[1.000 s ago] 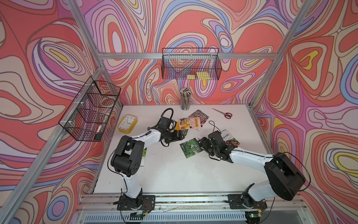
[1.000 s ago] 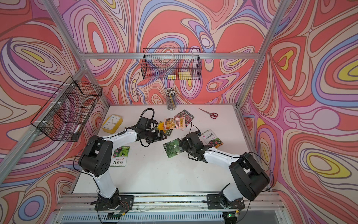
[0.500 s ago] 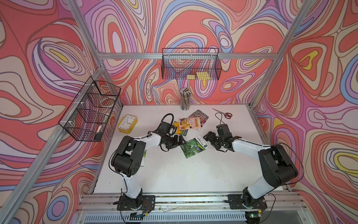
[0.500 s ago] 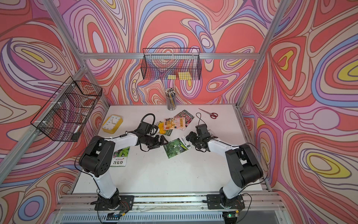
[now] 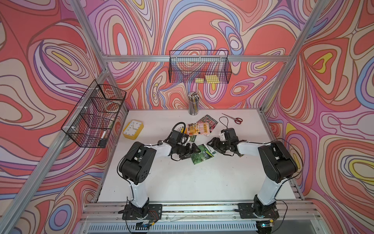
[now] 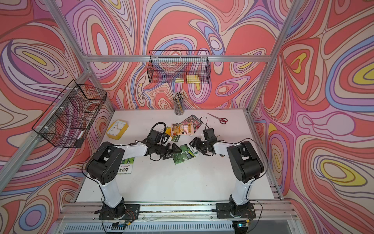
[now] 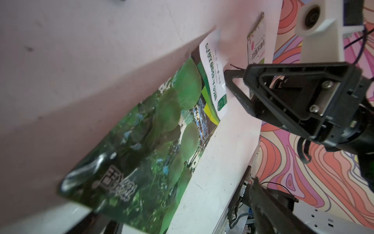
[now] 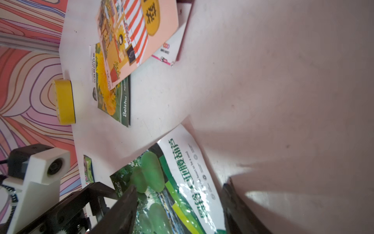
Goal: Arrange the seed packets in a row
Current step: Pick up the seed packet from the center of the board.
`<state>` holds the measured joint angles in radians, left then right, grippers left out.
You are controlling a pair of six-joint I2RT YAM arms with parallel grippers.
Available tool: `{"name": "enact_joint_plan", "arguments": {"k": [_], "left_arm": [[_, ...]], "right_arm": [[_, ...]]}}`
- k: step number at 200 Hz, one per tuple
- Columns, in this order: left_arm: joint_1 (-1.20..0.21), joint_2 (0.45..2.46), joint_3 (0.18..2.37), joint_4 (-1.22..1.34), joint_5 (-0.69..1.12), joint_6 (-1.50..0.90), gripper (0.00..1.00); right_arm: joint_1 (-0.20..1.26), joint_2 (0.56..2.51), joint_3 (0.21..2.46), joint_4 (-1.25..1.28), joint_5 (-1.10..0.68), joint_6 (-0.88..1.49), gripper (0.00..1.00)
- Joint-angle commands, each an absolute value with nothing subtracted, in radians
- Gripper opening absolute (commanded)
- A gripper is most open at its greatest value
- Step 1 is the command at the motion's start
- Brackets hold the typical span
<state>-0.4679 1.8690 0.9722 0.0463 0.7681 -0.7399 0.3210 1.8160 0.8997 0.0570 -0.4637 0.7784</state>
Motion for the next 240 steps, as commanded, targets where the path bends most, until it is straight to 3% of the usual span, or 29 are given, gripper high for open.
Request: {"name": "enact_joint_plan", "arguments": {"k": [1,18,36,54,71,90,184,240], "left_arm": [[-0.489,1.985,0.947,-0.013,0.727,-0.775,0.90],[-0.488,1.997,0.967,-0.022,0.724,-0.770,0.86],[-0.489,2.002,0.997,-0.054,0.719,-0.753,0.74],[-0.486,1.996,1.027,-0.091,0.710,-0.729,0.55],[-0.487,1.988,1.058,-0.134,0.700,-0.700,0.26],[-0.485,1.982,1.095,-0.186,0.702,-0.656,0.00],[-0.486,1.855,1.180,-0.379,1.032,-0.339,0.00],[-0.489,1.799,1.177,-0.367,1.160,-0.301,0.00]], "right_arm": [[0.328,1.837,0.828,0.052,-0.530,0.805,0.61],[0.328,1.813,0.796,0.069,-0.534,0.812,0.57],[0.328,1.788,0.776,0.078,-0.530,0.815,0.53],[0.328,1.778,0.771,0.069,-0.520,0.812,0.52],[0.326,1.750,0.775,0.052,-0.509,0.801,0.53],[0.321,1.724,0.796,0.017,-0.503,0.763,0.56],[0.302,1.579,1.052,-0.356,-0.609,0.296,0.70],[0.302,1.569,1.019,-0.337,-0.747,0.252,0.70]]}}
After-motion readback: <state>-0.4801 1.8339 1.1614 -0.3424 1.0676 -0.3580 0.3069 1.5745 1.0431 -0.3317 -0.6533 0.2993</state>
